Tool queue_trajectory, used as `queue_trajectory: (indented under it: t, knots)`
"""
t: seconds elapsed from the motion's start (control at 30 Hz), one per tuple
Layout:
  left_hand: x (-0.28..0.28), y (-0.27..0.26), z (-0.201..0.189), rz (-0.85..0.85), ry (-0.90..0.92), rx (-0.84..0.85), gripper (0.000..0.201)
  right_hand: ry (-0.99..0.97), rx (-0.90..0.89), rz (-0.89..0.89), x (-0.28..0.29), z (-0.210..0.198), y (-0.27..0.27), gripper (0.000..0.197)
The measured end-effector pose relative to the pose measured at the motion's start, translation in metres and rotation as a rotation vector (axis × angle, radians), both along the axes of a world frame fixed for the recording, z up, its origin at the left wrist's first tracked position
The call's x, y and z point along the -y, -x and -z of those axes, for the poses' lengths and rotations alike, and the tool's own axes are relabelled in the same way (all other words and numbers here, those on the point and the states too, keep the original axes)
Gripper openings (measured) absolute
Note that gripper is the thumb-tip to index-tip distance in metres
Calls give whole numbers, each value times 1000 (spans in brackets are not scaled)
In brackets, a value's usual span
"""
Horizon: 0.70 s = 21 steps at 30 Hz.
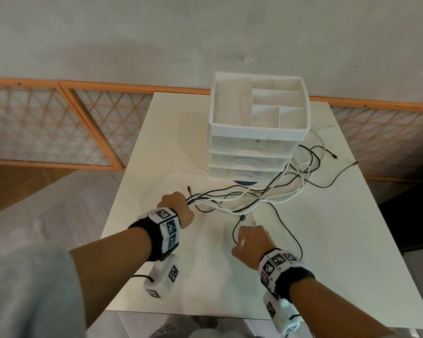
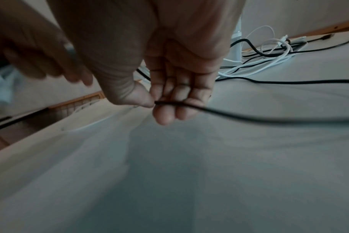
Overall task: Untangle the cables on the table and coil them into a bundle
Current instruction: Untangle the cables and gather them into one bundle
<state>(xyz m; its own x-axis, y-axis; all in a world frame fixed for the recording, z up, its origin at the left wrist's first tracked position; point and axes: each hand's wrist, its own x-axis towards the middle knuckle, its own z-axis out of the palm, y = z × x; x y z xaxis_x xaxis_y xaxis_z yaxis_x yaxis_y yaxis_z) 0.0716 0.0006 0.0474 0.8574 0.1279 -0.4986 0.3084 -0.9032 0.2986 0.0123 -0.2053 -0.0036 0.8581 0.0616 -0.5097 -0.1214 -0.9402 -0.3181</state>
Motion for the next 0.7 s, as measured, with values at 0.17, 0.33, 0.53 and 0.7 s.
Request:
queue_trajectory:
  t: [0.17,0.33,0.53,0.7]
  knots:
    - [8,14,36,-37,-100,-84,32,-251,41,43,4,0,7,12]
    - [7,16,49,3,-165,-131,29,-330,123,38,2,4,15,16]
    - [10,12,49,31,-143,-111,32,-318,157,67,4,3,13,20]
    - [10,6,44,87,-165,-69,37,-305,179,34,-1,-2,5,21]
